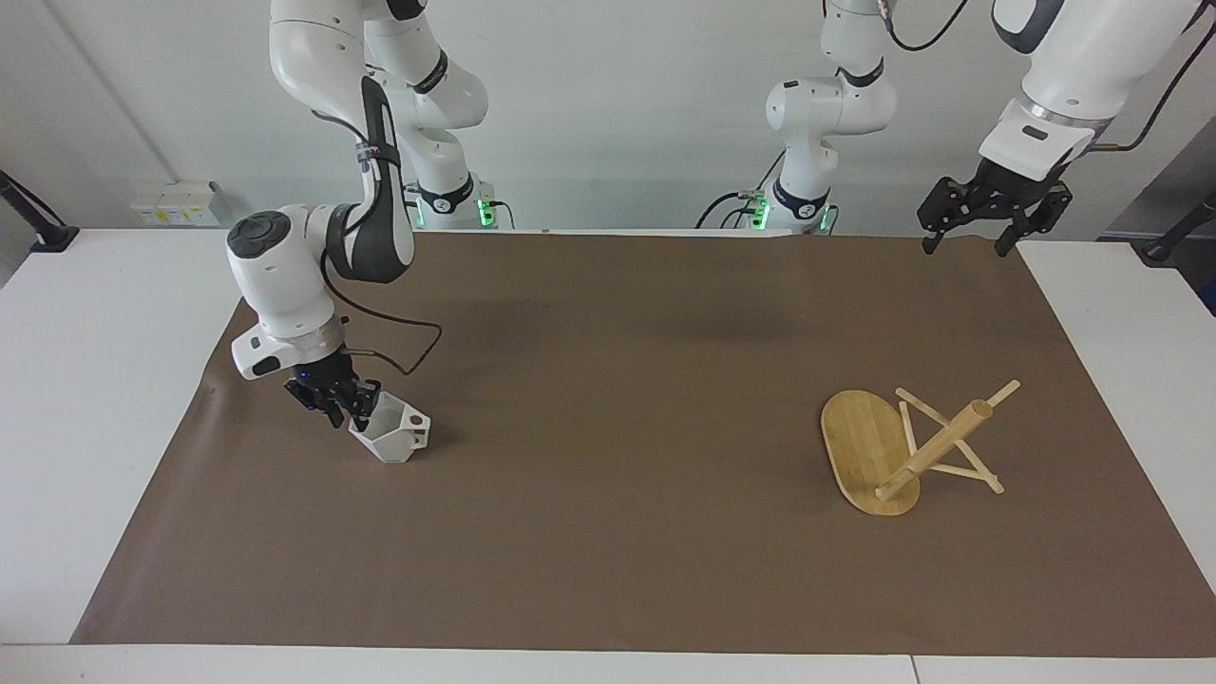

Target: Hang cup on rack

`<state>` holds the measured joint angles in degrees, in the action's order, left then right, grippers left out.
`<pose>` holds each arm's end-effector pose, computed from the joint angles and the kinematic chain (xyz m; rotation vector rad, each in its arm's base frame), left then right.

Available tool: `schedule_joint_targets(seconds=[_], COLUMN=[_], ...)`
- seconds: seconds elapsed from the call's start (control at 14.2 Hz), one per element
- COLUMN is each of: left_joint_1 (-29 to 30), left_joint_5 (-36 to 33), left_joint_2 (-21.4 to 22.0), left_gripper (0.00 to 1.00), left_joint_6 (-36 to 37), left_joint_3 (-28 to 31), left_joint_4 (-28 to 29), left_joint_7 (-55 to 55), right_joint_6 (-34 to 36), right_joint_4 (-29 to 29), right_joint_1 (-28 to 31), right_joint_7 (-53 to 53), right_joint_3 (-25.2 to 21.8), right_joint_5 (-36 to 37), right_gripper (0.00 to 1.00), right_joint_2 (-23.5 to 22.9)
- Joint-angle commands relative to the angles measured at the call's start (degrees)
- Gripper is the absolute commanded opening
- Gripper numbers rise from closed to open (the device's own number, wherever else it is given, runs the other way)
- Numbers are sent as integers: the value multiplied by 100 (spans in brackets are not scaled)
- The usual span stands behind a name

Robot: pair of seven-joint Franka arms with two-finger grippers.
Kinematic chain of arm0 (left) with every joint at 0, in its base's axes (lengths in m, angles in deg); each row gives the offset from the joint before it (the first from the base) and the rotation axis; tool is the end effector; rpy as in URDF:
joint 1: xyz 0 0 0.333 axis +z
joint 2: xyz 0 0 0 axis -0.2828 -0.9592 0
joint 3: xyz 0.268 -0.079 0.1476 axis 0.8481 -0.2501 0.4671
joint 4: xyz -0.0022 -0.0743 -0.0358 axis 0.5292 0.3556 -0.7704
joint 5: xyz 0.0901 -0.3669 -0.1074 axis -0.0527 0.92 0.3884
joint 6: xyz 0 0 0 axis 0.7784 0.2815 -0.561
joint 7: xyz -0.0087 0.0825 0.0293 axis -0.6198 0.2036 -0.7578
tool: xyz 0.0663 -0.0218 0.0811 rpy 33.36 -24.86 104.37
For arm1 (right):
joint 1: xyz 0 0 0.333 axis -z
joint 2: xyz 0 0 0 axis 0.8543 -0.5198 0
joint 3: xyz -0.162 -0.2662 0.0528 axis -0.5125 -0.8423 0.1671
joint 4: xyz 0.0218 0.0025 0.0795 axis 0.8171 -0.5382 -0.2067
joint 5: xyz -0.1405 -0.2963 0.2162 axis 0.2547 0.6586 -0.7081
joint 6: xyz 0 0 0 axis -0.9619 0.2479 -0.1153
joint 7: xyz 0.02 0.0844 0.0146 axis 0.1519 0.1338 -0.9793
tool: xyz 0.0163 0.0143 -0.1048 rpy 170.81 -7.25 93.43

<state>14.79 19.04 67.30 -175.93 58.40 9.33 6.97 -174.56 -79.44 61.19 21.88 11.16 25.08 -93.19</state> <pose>0.5254 -0.0360 0.6406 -3.1303 0.1720 -0.0373 0.6070 -0.0362 0.3583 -3.1010 0.2574 -0.2965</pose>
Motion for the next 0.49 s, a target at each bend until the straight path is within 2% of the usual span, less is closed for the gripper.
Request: schedule_joint_targets(seconds=[0.0, 0.14, 0.21, 0.42], left_joint_1=[50, 50, 59, 50], left_joint_5=[53, 53, 53, 53], left_joint_2=[136, 136, 136, 136], left_gripper=[100, 100, 100, 100], left_joint_6=[-33, -33, -33, -33], left_joint_3=[-16, -16, -16, -16], left_joint_4=[147, 147, 147, 147], left_joint_7=[26, 18, 17, 26], right_joint_6=[-17, 80, 106, 212], right_joint_4=[22, 57, 100, 145], right_joint_1=[30, 30, 30, 30], right_joint_7=[76, 76, 76, 76], right_joint_3=[59, 59, 68, 103], right_joint_5=[3, 3, -6, -6], right_gripper=[14, 2, 0, 0], right_joint_2=[15, 15, 23, 23])
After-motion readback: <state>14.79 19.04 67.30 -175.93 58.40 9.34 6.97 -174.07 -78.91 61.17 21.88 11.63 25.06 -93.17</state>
